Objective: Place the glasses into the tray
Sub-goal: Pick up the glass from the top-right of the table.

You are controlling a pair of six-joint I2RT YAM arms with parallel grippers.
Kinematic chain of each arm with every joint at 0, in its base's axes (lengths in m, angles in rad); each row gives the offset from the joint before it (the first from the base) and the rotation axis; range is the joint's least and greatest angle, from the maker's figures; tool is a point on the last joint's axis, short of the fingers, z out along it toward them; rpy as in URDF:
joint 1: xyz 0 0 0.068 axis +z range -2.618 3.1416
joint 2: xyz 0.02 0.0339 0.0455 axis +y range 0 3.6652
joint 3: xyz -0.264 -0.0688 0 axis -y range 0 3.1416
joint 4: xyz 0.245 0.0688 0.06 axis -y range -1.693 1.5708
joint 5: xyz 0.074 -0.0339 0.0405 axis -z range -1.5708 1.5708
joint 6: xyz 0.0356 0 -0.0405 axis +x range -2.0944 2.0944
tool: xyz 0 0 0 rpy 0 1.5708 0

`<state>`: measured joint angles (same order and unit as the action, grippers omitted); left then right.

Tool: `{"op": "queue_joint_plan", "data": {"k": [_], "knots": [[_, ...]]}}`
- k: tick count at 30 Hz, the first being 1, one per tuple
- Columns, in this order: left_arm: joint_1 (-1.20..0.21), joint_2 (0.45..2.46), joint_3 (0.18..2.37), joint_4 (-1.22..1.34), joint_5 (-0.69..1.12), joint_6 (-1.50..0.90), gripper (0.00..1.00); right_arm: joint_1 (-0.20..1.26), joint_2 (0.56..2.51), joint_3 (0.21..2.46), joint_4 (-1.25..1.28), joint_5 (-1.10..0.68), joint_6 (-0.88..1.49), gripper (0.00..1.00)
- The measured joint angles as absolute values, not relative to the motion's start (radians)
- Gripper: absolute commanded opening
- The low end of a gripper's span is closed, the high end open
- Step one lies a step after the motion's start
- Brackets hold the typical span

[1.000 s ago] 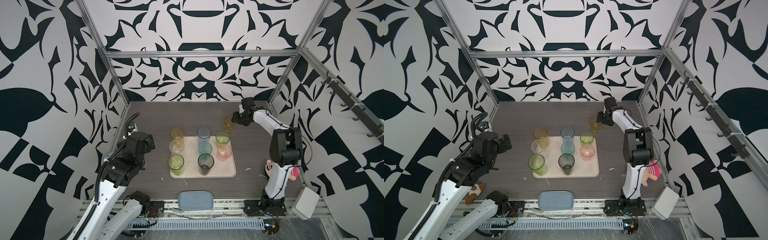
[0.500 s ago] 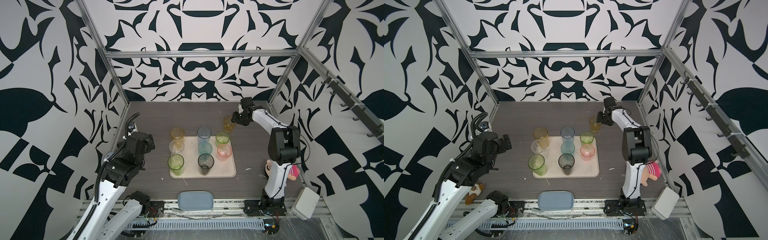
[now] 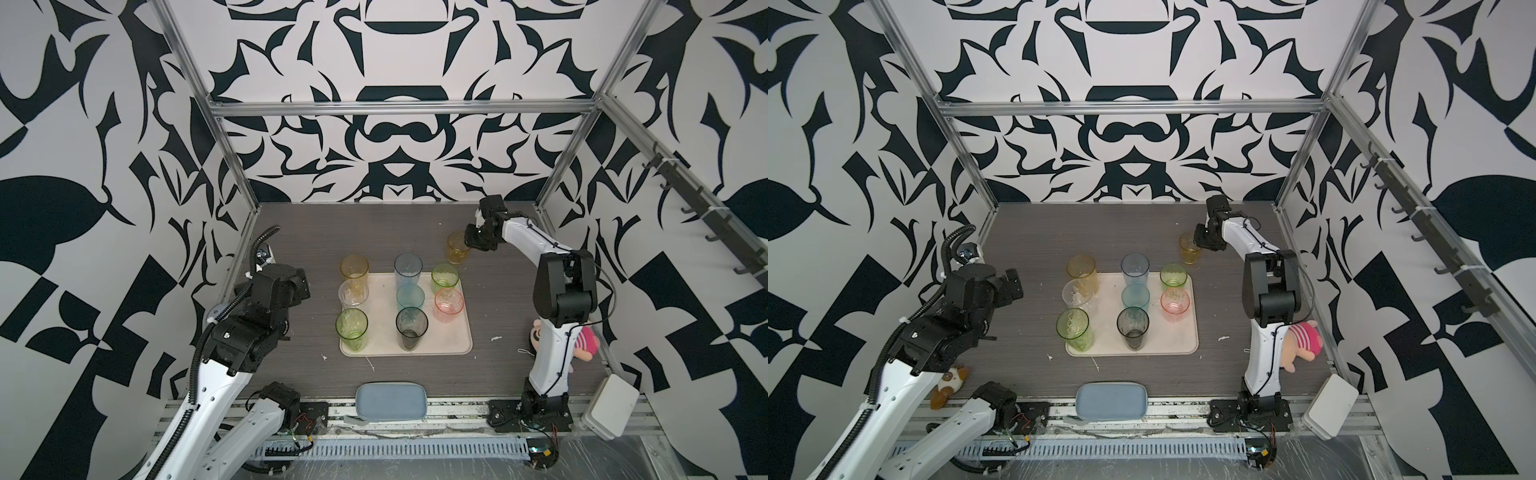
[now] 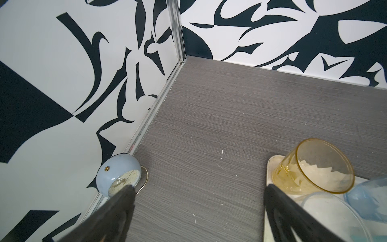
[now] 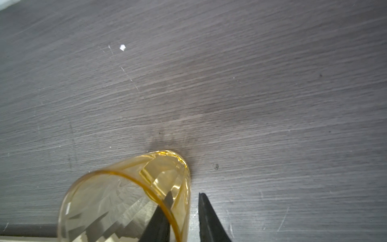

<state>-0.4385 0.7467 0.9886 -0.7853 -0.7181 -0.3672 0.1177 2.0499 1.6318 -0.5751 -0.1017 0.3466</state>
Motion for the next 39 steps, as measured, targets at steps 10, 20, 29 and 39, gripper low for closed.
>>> {"op": "queue_joint_plan", "data": {"k": [10,20,29,39], "knots": [[-0.439,0.745,0.989,-0.785,-0.718,-0.367,0.99,0.118,2.054,1.632,-0.589,-0.097,0.333,0.0],[-0.439,0.735,0.989,-0.785,-0.718,-0.367,1.0,0.118,1.907,1.589,-0.651,-0.079,0.285,0.0],[-0.439,0.732,0.989,-0.785,-0.717,-0.367,1.0,0.118,1.615,1.414,-0.676,-0.073,0.274,0.0],[-0.439,0.717,0.989,-0.785,-0.716,-0.367,0.99,0.12,1.36,1.258,-0.766,-0.075,0.289,0.0]]}}
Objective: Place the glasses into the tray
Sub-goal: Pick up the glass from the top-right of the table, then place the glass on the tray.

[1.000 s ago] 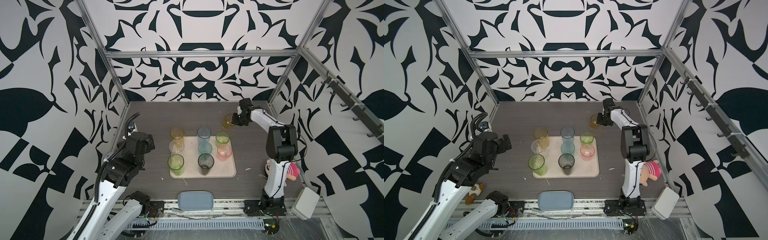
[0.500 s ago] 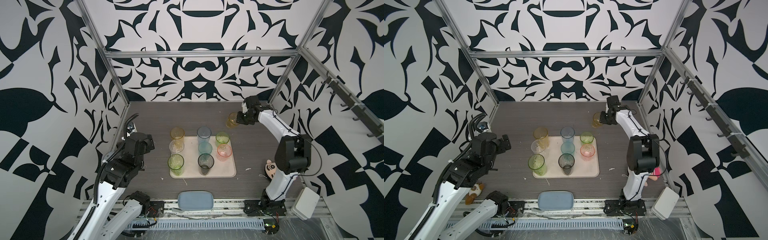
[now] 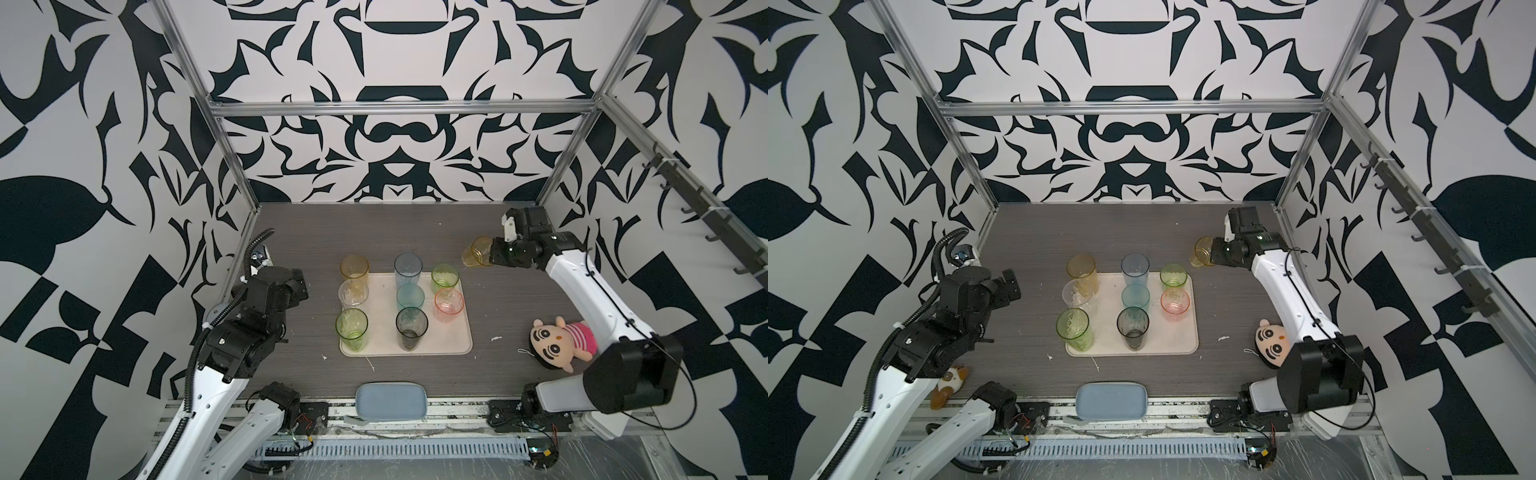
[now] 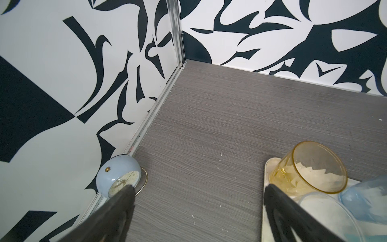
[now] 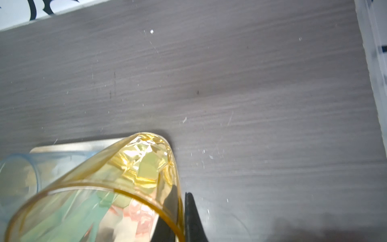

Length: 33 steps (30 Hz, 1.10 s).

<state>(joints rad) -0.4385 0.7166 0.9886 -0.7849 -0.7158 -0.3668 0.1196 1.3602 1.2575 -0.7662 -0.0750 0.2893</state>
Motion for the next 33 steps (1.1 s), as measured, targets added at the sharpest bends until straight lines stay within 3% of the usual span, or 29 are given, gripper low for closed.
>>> {"op": "queue_joint_plan", "data": {"k": [16,33], "knots": [[-0.439,0.715,0.989,-0.785,-0.71,-0.367,1.0,0.182,1.018,1.016,-0.967,-0.07,0.365,0.0],[-0.439,0.721,0.989,-0.785,-0.71,-0.369,0.99,0.64,0.977,0.889,-1.056,0.098,0.592,0.0]]}}
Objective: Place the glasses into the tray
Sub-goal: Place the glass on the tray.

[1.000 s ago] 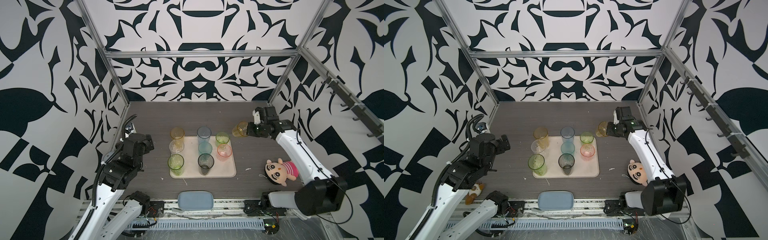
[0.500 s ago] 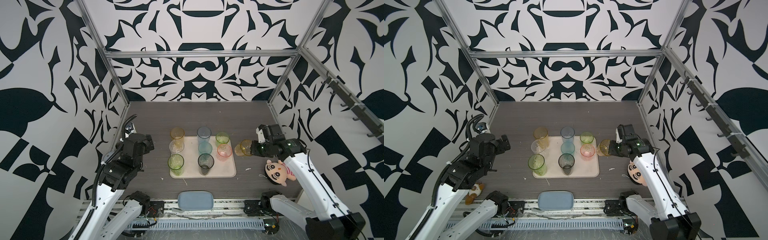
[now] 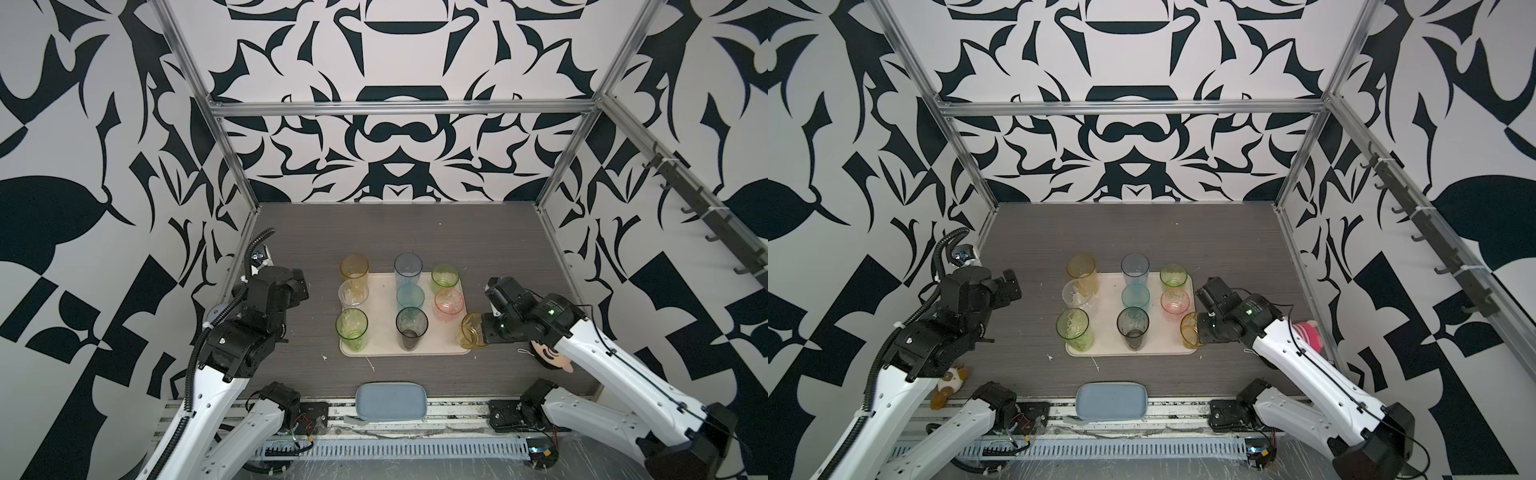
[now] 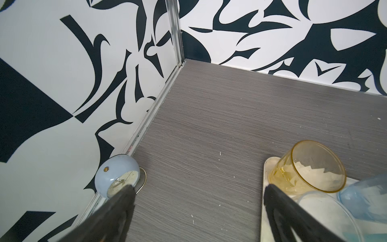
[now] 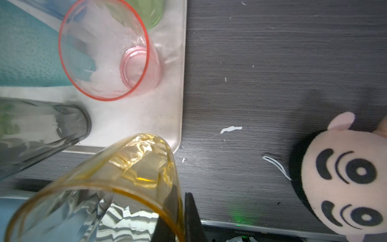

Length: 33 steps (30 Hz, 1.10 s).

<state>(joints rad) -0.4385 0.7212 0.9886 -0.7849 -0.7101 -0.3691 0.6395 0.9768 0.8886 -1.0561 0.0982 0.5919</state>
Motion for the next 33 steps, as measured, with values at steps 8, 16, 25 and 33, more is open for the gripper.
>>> {"op": "queue_joint_plan", "data": {"k": [8,16,25,33], "knots": [[-0.439,0.721,0.989,-0.785,-0.71,-0.369,1.0,0.727,1.025,0.868,-0.995,0.142,0.661,0.0],[-0.439,0.722,0.989,-0.785,-0.71,-0.369,0.99,0.768,1.099,0.836,-0.914,0.154,0.697,0.0],[-0.439,0.722,0.989,-0.785,-0.709,-0.369,0.99,0.77,1.162,0.789,-0.831,0.154,0.712,0.0],[-0.439,0.722,0.989,-0.785,-0.707,-0.37,1.0,0.77,1.192,0.783,-0.801,0.154,0.72,0.0]]}}
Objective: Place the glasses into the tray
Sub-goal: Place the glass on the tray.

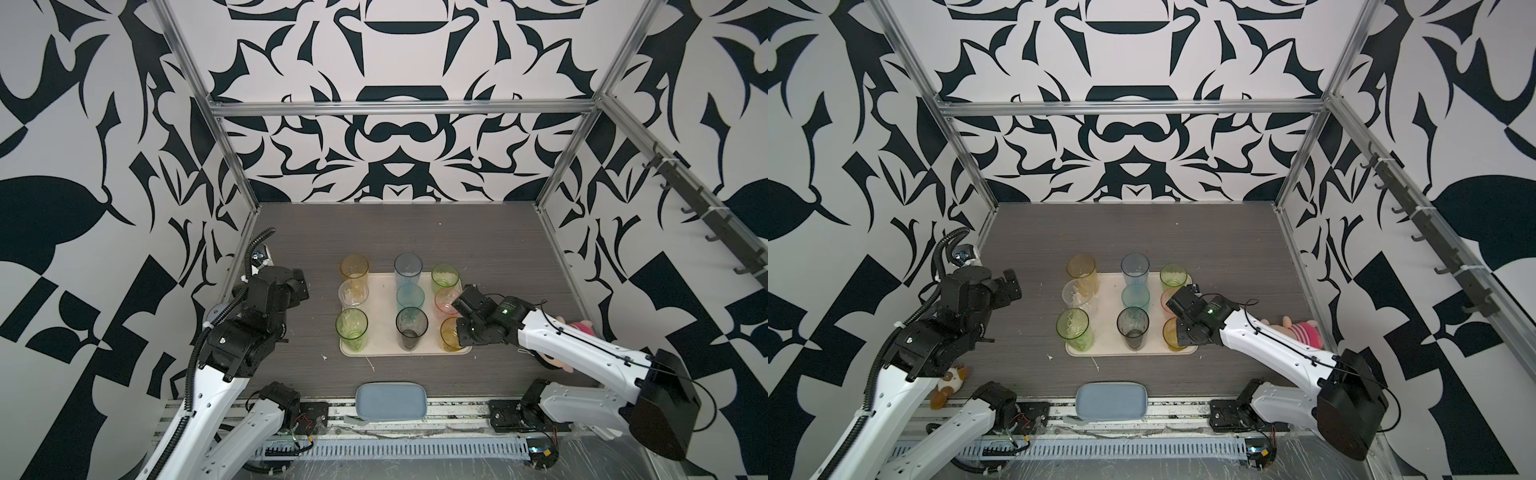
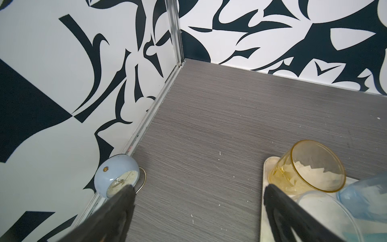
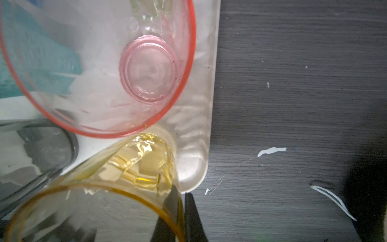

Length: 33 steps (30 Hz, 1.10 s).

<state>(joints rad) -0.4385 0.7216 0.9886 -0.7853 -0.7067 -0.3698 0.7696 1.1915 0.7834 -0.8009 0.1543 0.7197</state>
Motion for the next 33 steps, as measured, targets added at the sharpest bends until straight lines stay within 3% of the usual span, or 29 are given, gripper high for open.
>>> {"op": "queue_joint_plan", "data": {"k": [9,13,18,33], "knots": [[-0.439,0.721,0.989,-0.785,-0.705,-0.37,1.0,0.77,1.23,0.785,-0.783,0.159,0.73,0.0],[-0.439,0.721,0.989,-0.785,-0.702,-0.37,0.99,0.77,1.23,0.785,-0.783,0.159,0.731,0.1],[-0.439,0.719,0.989,-0.785,-0.701,-0.37,0.99,0.77,1.243,0.785,-0.785,0.156,0.735,0.3],[-0.439,0.725,0.989,-0.782,-0.668,-0.401,1.0,0.77,1.208,0.85,-0.821,0.142,0.695,0.4]]}}
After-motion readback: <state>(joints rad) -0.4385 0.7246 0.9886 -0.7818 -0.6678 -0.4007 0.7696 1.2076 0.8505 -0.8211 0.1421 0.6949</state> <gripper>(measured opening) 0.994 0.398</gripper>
